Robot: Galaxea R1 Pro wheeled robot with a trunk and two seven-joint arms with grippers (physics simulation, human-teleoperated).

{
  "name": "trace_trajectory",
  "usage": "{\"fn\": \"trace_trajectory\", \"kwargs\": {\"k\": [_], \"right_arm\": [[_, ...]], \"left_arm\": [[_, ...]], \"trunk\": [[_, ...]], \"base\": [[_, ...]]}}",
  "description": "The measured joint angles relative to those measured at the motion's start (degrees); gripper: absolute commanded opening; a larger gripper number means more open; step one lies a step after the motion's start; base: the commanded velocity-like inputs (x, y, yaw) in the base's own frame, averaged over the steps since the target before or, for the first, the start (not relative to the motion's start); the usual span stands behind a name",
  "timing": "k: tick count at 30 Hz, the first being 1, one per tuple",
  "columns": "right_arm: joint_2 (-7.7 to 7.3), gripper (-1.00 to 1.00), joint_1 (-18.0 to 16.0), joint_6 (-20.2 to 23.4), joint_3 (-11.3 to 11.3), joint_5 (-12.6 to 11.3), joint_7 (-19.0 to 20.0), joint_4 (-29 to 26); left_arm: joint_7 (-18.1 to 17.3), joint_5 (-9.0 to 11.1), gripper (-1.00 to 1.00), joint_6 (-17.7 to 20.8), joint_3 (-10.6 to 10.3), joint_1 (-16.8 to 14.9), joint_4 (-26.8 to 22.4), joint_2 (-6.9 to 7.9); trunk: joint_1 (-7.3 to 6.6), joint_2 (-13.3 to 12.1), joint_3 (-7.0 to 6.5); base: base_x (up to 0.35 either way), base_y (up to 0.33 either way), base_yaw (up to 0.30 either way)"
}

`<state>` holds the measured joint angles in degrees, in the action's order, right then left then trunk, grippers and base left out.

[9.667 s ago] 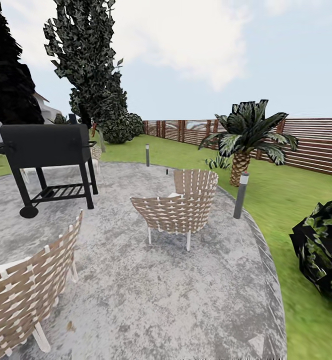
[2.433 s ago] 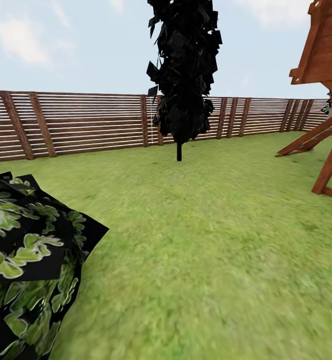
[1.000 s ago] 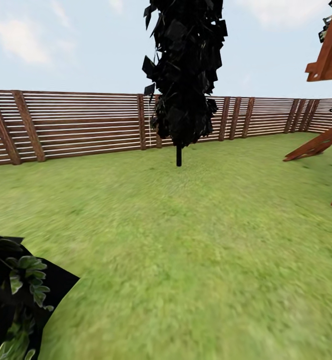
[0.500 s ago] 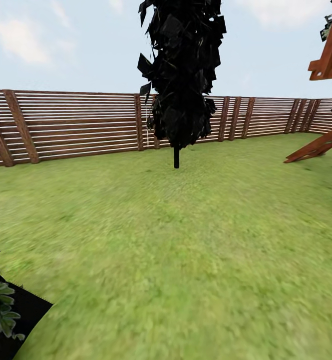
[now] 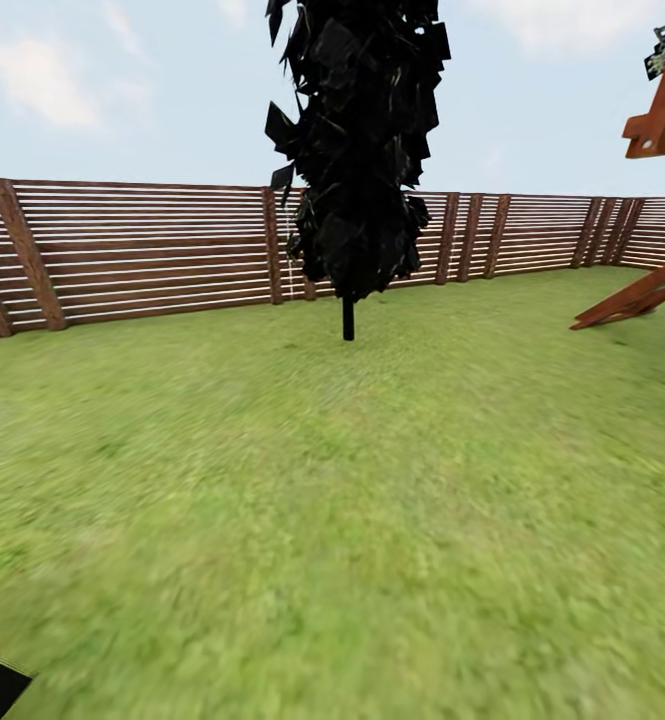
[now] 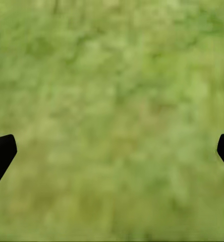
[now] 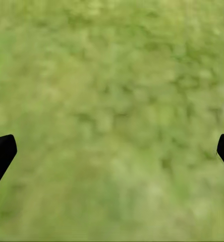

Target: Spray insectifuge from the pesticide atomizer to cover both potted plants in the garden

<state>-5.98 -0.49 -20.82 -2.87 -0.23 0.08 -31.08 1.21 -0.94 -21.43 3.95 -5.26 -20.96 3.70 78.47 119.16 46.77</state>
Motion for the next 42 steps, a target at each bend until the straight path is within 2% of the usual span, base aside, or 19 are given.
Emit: {"fn": "trace_trajectory", "kwargs": {"k": [19,42], "right_arm": [[-0.01,1.00,-0.01,-0.18,-0.09,0.17,-0.30,0.08],[-0.01,1.00,-0.02,-0.19,-0.04,0.22,-0.32,0.12]], "left_arm": [[0.00,0.04,1.00,0.00,0.01,0.03,0.00,0.00],[0.00,0.16,1.00,0.01,0.10,-0.02,0.77,0.00]], "trunk": [[0.00,0.00,0.00],[0.00,0.00,0.00]], "base": [[0.317,-0.158,0.015],[0.329,-0.089,0.258]]}}
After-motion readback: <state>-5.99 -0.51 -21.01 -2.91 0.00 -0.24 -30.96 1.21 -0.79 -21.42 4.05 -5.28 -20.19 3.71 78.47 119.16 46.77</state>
